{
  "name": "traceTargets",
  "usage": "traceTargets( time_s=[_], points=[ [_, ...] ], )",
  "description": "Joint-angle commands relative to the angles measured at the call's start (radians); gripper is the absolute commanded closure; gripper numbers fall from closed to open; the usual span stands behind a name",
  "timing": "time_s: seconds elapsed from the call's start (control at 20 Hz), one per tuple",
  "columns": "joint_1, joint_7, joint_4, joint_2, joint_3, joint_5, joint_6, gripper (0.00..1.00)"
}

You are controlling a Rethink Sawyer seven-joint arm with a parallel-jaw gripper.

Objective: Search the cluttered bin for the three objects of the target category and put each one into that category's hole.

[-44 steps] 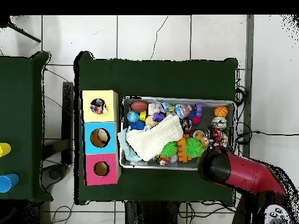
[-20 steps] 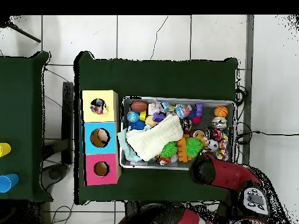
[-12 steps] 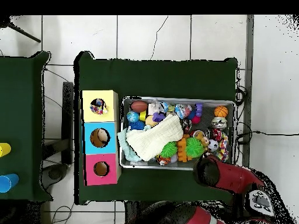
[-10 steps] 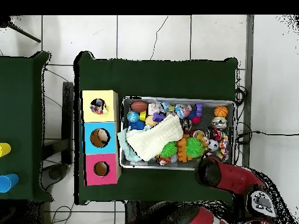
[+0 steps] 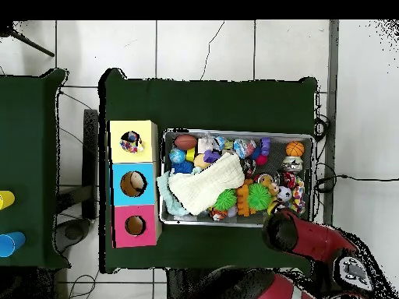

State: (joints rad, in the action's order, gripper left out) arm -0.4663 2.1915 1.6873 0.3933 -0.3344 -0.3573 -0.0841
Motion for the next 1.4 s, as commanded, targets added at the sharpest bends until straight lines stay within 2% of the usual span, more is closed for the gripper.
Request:
traceTargets(
  time_s=[0.05,0.3,1.05,1.1,1.4],
  points=[
    [-0.03,0.097,-0.027,-0.103,0.054,0.002,0.065,0.0],
    [-0.033,0.105,-0.043,-0.144,0.05,0.016,0.096,0.0],
    [-0.039,0.094,-0.073,-0.18,0.022,0.026,0.134,0.0],
    [-0.041,0.09,-0.076,-0.18,0.025,0.02,0.134,1.0],
    [-0.053,0.072,-0.078,-0.17,0.048,0.002,0.131,1.0]
  ],
)
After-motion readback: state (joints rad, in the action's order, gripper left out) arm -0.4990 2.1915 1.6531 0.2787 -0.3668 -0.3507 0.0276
